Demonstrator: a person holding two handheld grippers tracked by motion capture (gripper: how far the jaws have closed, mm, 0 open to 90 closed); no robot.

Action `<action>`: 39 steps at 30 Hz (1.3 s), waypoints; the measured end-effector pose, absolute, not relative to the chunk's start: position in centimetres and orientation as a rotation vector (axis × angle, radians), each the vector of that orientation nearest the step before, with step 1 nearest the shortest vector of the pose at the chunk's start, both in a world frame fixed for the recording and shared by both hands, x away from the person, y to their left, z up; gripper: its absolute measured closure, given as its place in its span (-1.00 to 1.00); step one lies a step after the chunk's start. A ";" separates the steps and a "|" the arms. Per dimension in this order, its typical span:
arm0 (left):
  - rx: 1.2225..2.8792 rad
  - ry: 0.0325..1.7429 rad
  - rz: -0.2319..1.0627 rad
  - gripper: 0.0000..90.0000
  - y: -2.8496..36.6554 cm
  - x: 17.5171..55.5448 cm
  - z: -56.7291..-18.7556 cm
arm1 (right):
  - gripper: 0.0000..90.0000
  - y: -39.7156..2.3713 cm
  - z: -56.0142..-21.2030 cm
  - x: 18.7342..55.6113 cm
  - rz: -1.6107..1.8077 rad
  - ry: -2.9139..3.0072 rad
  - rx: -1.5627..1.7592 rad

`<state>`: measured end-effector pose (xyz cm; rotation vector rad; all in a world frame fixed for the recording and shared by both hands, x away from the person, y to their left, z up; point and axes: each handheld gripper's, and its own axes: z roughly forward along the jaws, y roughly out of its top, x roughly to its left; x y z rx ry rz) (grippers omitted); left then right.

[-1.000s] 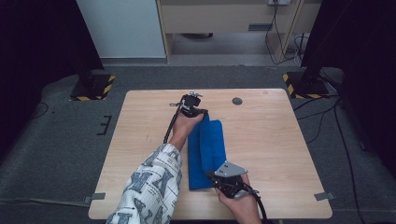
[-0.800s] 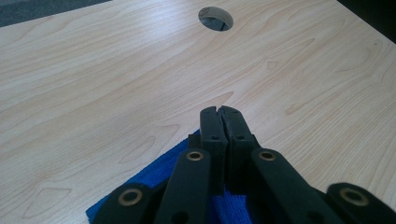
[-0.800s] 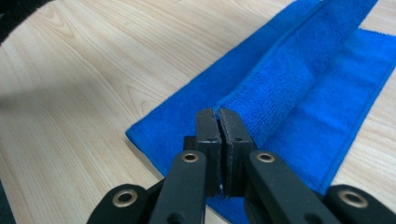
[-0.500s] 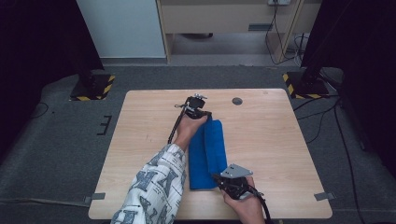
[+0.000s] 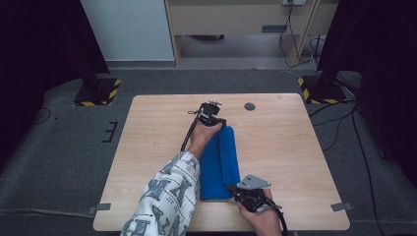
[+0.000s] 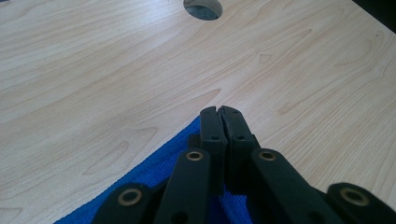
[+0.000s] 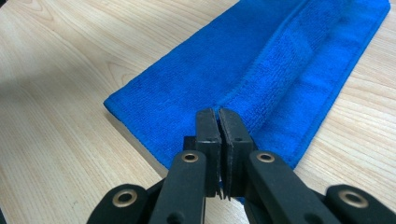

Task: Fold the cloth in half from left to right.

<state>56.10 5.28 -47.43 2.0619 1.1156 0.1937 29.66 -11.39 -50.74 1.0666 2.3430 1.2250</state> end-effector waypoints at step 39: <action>2.100 0.928 0.264 -0.25 6.2 52.0 -44.4 | -0.63 -14.1 -50.0 32.8 1.131 2.267 1.226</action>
